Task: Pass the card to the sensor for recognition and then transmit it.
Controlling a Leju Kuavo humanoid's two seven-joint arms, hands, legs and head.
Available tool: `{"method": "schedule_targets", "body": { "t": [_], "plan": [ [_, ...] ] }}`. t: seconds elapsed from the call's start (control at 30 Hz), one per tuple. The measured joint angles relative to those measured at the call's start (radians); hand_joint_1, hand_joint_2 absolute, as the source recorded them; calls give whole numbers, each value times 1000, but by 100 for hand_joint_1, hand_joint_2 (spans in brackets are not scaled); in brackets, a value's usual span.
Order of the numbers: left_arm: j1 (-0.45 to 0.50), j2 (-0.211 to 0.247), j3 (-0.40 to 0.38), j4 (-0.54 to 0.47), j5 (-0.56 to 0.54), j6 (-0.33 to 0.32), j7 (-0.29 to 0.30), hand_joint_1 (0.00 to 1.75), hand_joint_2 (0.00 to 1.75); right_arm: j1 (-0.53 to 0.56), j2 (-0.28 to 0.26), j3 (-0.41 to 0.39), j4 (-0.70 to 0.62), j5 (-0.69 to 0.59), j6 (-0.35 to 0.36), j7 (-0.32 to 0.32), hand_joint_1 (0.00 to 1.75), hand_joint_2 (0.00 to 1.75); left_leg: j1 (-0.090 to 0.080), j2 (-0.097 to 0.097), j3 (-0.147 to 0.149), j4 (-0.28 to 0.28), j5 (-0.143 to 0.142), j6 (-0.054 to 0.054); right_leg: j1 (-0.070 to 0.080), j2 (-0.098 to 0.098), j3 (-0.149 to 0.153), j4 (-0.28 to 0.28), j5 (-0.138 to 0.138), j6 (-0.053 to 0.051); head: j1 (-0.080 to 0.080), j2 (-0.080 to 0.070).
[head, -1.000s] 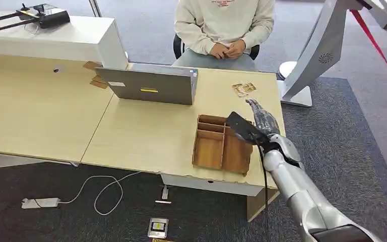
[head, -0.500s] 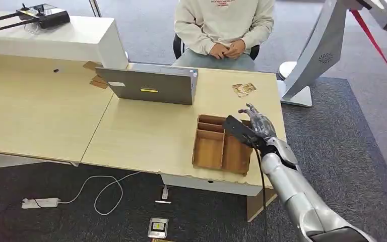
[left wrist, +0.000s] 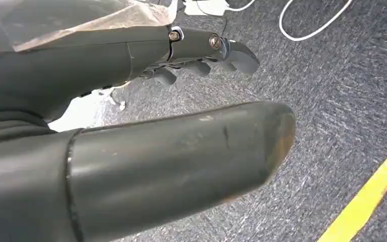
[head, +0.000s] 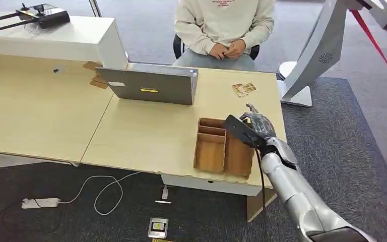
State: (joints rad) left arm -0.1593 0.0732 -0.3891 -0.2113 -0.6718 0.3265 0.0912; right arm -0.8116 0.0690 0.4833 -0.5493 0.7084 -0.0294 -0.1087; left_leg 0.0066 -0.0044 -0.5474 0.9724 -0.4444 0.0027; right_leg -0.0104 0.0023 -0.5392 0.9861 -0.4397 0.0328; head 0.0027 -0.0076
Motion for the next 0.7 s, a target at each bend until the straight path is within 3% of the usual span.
{"method": "schedule_targets", "body": {
  "t": [0.6, 0.7],
  "plan": [
    [0, 0, 0, 0, -6, 12, -11, 0, 0, -44, -19, -4, -51, -60, -80, -35, 175, 175, 0, 0, 0, 0, 0, 0, 0, 0, 0, 0, 0, 0, 0, 0],
    [0, 0, 0, 0, -12, 12, -13, 0, 0, -46, -25, -11, -71, -76, -126, -52, 175, 175, 0, 0, 0, 0, 0, 0, 0, 0, 0, 0, 0, 0, 0, 0]
  ]
}}
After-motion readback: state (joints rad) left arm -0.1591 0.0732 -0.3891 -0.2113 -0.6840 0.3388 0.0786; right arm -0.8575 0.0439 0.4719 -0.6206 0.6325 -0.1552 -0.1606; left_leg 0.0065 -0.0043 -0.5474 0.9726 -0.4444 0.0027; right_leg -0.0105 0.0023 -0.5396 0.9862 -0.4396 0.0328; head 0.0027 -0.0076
